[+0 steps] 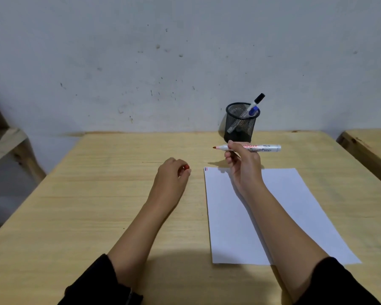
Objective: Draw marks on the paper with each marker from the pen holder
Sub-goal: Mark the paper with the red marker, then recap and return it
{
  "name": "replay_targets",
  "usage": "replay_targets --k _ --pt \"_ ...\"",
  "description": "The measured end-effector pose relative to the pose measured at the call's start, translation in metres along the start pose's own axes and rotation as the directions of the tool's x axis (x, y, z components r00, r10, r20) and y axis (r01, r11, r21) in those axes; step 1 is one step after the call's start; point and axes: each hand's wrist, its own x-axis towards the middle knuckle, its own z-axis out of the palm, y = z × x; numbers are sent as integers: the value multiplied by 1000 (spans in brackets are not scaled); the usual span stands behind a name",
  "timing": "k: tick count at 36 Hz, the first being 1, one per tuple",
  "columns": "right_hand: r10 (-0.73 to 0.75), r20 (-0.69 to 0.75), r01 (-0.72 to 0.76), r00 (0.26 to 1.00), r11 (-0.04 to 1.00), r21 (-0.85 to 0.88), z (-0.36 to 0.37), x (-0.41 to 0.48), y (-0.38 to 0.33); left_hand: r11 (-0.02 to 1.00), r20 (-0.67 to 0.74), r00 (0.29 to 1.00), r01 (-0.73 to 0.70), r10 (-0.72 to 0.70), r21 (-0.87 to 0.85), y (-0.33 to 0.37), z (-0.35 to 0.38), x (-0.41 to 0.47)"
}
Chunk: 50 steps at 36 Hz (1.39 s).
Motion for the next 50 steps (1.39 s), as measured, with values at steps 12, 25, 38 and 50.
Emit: replay_targets --k 12,25,38,50 --pt "-28 82 28 996 1000 -6 2 -2 -1 177 202 879 303 -432 -936 50 12 15" --pt "-53 158 55 986 998 -10 3 -4 -1 304 167 937 262 -305 -916 50 15 13" --pt "-68 228 71 971 997 -3 2 -5 2 408 98 971 182 -219 -895 43 17 10" --pt "-50 265 64 963 997 -47 2 -5 0 463 109 982 171 -156 -870 44 17 13"
